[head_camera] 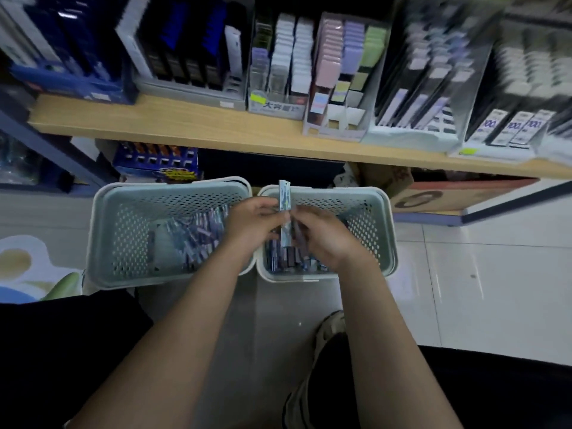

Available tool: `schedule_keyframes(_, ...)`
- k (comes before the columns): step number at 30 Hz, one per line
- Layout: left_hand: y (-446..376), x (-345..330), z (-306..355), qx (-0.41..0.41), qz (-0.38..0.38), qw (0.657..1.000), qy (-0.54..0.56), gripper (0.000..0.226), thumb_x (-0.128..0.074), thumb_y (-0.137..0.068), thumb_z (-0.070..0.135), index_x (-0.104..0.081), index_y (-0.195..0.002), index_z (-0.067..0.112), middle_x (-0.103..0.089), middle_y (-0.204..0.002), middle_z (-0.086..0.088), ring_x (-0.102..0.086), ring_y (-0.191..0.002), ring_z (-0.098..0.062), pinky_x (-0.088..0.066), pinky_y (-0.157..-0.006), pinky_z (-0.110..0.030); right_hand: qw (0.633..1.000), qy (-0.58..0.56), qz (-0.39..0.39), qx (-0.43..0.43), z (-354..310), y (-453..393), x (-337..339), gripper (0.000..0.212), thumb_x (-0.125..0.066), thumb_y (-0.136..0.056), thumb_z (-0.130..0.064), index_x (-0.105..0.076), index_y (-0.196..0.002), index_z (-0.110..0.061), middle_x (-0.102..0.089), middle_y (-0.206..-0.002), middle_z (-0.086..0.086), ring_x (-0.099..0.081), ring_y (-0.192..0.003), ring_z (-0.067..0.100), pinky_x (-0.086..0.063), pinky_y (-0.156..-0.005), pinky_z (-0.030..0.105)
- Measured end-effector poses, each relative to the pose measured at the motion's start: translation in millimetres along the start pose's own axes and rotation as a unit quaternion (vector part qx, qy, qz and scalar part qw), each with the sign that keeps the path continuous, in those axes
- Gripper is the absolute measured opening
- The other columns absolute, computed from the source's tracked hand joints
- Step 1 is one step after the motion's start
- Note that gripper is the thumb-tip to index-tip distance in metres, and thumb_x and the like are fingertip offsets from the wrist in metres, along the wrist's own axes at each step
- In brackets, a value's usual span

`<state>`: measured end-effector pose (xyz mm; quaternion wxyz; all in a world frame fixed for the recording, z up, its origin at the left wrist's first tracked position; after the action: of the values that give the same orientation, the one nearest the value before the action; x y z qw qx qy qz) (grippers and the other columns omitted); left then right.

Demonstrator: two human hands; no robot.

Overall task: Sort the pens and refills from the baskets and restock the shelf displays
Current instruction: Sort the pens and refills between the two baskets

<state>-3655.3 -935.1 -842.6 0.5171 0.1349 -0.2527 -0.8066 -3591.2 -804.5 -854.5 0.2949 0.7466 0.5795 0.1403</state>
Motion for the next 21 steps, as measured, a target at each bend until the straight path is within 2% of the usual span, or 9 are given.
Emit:
schedule_keyframes(2, -4.8, -8.0, -2.7, -0.002, -0.009, 1.000, -0.018, 0.028, -0.073, -0.090, 0.008, -0.069, -0.118, 0.006, -0.073, -0.100, -0.007, -0.069, -0.080, -0.013, -0.058, -0.060, -0.020, 1.000, -0.005, 0.004, 0.001, 3.3, -1.5, 0.7, 0.027, -0.057, -0.098, -0.026, -0.068, -0.110, -0.004, -0.061, -0.070, 0.012, -0.048, -0.061, 0.029, -0.043, -0.051, 0.036)
schedule_keyframes(5, -11.3, -15.1, -9.4, -0.003, -0.031, 0.998, -0.047, 0.025, -0.067, -0.094, 0.003, -0.069, -0.118, 0.007, -0.072, -0.109, -0.014, -0.072, -0.087, -0.021, -0.062, -0.068, -0.026, 0.999, -0.010, 0.030, 0.002, 9.6, -3.9, 7.7, 0.023, -0.057, -0.096, -0.025, -0.072, -0.106, -0.010, -0.068, -0.081, 0.015, -0.053, -0.064, 0.031, -0.039, -0.046, 0.033)
schedule_keyframes(7, -15.4, -17.2, -12.6, -0.019, -0.032, 0.996, -0.080, 0.026, -0.072, -0.090, 0.002, -0.071, -0.115, 0.008, -0.072, -0.104, -0.014, -0.072, -0.087, -0.022, -0.063, -0.070, -0.030, 0.999, -0.033, 0.039, 0.006, 13.4, -6.0, 11.9, 0.022, -0.057, -0.097, -0.018, -0.070, -0.106, -0.003, -0.072, -0.090, 0.019, -0.061, -0.071, 0.042, -0.050, -0.058, 0.044)
schedule_keyframes(9, -17.2, -14.6, -16.1, -0.088, -0.002, 0.982, -0.167, 0.024, -0.077, -0.086, 0.009, -0.073, -0.110, 0.012, -0.071, -0.095, -0.008, -0.071, -0.081, -0.021, -0.062, -0.072, -0.033, 0.998, -0.044, 0.048, 0.006, 17.0, -10.7, 16.1, 0.024, -0.058, -0.097, -0.014, -0.067, -0.110, 0.004, -0.070, -0.105, 0.027, -0.065, -0.097, 0.051, -0.052, -0.086, 0.058)
schedule_keyframes(11, -15.4, -5.4, -22.9, -0.184, 0.082, 0.930, -0.306, 0.031, -0.077, -0.087, 0.020, -0.071, -0.117, 0.015, -0.065, -0.102, -0.005, -0.065, -0.085, -0.020, -0.055, -0.075, -0.033, 0.996, -0.044, 0.074, -0.005, 23.1, -14.6, 24.6, 0.021, -0.060, -0.096, -0.011, -0.068, -0.107, 0.006, -0.071, -0.096, 0.022, -0.067, -0.088, 0.042, -0.051, -0.085, 0.053)
schedule_keyframes(13, -11.8, 7.3, -37.7, -0.203, 0.142, 0.886, -0.393, 0.051, -0.073, -0.089, 0.027, -0.058, -0.136, 0.014, -0.057, -0.123, -0.013, -0.059, -0.106, -0.030, -0.050, -0.084, -0.039, 0.994, -0.005, 0.104, -0.031, 33.9, -20.6, 35.4, 0.013, -0.065, -0.093, -0.014, -0.071, -0.092, -0.003, -0.068, -0.074, 0.012, -0.061, -0.062, 0.028, -0.047, -0.064, 0.041)
schedule_keyframes(16, -11.1, 15.6, -69.6, -0.120, 0.055, 0.907, -0.400, 0.081, -0.064, -0.095, 0.036, -0.018, -0.160, 0.024, -0.040, -0.154, -0.015, -0.050, -0.129, -0.037, -0.046, -0.098, -0.045, 0.987, 0.056, 0.135, -0.074, 54.3, -33.9, 44.9, 0.021, -0.066, -0.091, -0.005, -0.061, -0.071, -0.004, -0.058, -0.053, -0.004, -0.054, -0.050, 0.013, -0.040, -0.052, 0.024)
schedule_keyframes(18, -12.3, 17.6, -82.7, -0.098, 0.022, 0.915, -0.390, 0.086, -0.059, -0.098, 0.041, -0.001, -0.161, 0.036, -0.033, -0.161, -0.008, -0.053, -0.127, -0.038, -0.048, -0.095, -0.044, 0.981, 0.090, 0.146, -0.093, 66.2, -44.5, 40.2, 0.004, -0.068, -0.089, -0.001, -0.065, -0.089, 0.002, -0.060, -0.069, 0.007, -0.054, -0.067, 0.023, -0.040, -0.059, 0.030)
schedule_keyframes(21, -16.1, 20.0, -86.1, -0.109, 0.027, 0.917, -0.383, 0.086, -0.059, -0.099, 0.041, 0.003, -0.159, 0.043, -0.033, -0.162, -0.001, -0.056, -0.124, -0.037, -0.050, -0.092, -0.043, 0.976, 0.123, 0.139, -0.112, 82.3, -64.9, 26.8, 0.043, -0.067, -0.090, 0.002, -0.057, -0.131, 0.008, -0.065, -0.106, 0.025, -0.058, -0.073, 0.018, -0.042, -0.051, 0.015)
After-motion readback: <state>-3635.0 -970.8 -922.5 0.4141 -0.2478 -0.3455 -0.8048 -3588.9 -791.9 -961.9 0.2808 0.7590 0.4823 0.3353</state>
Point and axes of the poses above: each hand's wrist, its own y-axis away from the middle knuckle, its own x-axis out of the back of the hand, z = x × y, the point moved 3 cm from there along -y, towards the middle knuckle
